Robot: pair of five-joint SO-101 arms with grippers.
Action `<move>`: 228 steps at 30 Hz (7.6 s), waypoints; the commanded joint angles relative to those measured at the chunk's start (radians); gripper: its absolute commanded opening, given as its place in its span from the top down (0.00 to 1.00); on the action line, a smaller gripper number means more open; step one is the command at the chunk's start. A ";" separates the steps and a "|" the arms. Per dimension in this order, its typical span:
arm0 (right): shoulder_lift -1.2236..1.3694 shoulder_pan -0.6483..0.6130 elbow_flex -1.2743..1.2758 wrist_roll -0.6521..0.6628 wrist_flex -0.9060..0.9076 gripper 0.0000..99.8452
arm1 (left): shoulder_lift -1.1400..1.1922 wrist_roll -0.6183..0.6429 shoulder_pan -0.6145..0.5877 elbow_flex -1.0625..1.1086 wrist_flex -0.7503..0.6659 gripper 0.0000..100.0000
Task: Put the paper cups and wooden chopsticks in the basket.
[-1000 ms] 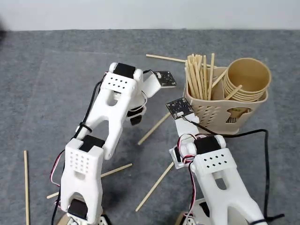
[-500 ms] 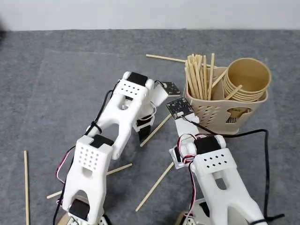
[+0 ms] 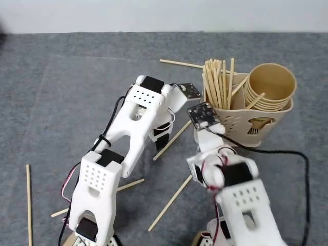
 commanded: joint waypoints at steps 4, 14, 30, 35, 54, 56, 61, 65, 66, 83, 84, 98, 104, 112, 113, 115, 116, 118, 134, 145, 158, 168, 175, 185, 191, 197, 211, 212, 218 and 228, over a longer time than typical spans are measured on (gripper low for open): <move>-0.314 0.008 -0.005 -0.008 0.102 0.99 | -0.077 0.034 0.057 0.019 0.006 0.81; -0.415 0.008 0.103 0.000 0.050 0.99 | -0.077 0.089 0.077 0.252 -0.249 0.81; -0.415 0.007 0.118 -0.002 0.041 0.99 | 0.002 0.161 0.071 0.262 -0.218 0.89; -0.415 0.007 0.118 -0.003 0.041 0.99 | 0.012 0.164 0.052 0.170 -0.147 0.89; -0.415 0.008 0.137 -0.002 0.024 0.99 | -0.040 0.167 -0.083 -0.116 0.026 0.89; -0.415 0.008 0.137 -0.005 0.018 0.99 | -0.083 0.167 -0.103 -0.114 0.026 0.89; -0.404 0.008 0.137 -0.008 -0.004 0.99 | -0.198 0.167 -0.193 -0.114 0.026 0.89; -0.400 0.005 0.127 -0.037 -0.036 0.99 | -0.292 0.167 -0.301 -0.051 0.023 0.89; -0.386 0.004 0.126 -0.041 -0.047 0.99 | -0.313 0.170 -0.327 -0.031 0.021 0.89; 0.421 -0.025 -0.186 -0.290 -0.044 0.99 | -0.555 0.384 -0.660 0.265 -0.103 0.90; 0.444 -0.025 -0.187 -0.293 -0.048 0.99 | -0.566 0.384 -0.666 0.292 -0.124 0.90; 0.618 -0.044 -0.190 -0.348 -0.064 0.84 | -0.623 0.384 -0.674 0.473 -0.226 0.90; 0.720 -0.104 -0.201 -0.348 -0.076 0.87 | -0.621 0.385 -0.674 0.484 -0.226 0.90; 0.782 -0.099 -0.216 -0.348 -0.091 0.87 | -0.626 0.385 -0.674 0.499 -0.227 0.90; 0.768 -0.099 -0.216 -0.348 -0.091 0.87 | -0.624 0.385 -0.674 0.499 -0.227 0.90; 0.725 -0.099 -0.215 -0.348 -0.090 0.87 | -0.626 0.385 -0.674 0.499 -0.227 0.90; 0.700 -0.097 -0.212 -0.348 -0.085 0.87 | -0.626 0.385 -0.674 0.499 -0.227 0.90; 0.651 -0.097 -0.212 -0.348 -0.054 0.87 | -0.626 0.385 -0.674 0.499 -0.227 0.90; 0.177 -0.114 -0.218 -0.242 0.117 0.87 | -0.621 0.385 -0.675 0.501 -0.239 0.90; 0.243 -0.314 -0.302 -0.276 0.053 0.87 | -0.621 0.385 -0.674 0.532 -0.264 0.90; 0.819 -0.239 -0.500 -0.319 -0.137 0.86 | -0.618 0.387 -0.674 0.538 -0.270 0.90; 1.133 -0.217 -0.707 -0.347 -0.111 0.86 | -0.617 0.387 -0.674 0.538 -0.295 0.90; 1.219 -0.166 -0.752 -0.347 -0.117 0.86 | -0.617 0.387 -0.674 0.539 -0.296 0.90; 1.371 -0.142 -0.891 -0.348 -0.113 0.86 | -0.617 0.387 -0.674 0.544 -0.296 0.90; 1.382 -0.143 -0.950 -0.399 -0.113 0.86 | -0.617 0.387 -0.674 0.555 -0.298 0.90; 1.437 -0.143 -0.962 -0.399 -0.113 0.86 | -0.617 0.387 -0.674 0.556 -0.318 0.90; 1.595 -0.153 -1.171 -0.404 0.094 0.96 | -0.617 0.387 -0.674 0.556 -0.318 0.90; 1.609 -0.151 -1.194 -0.404 0.119 0.97 | -0.617 0.387 -0.674 0.556 -0.318 0.90; 1.623 -0.163 -1.295 -0.402 0.237 0.99 | -0.617 0.387 -0.674 0.556 -0.315 0.90; 1.537 -0.217 -1.438 -0.400 0.435 0.99 | -0.621 0.387 -0.675 0.599 -0.333 0.90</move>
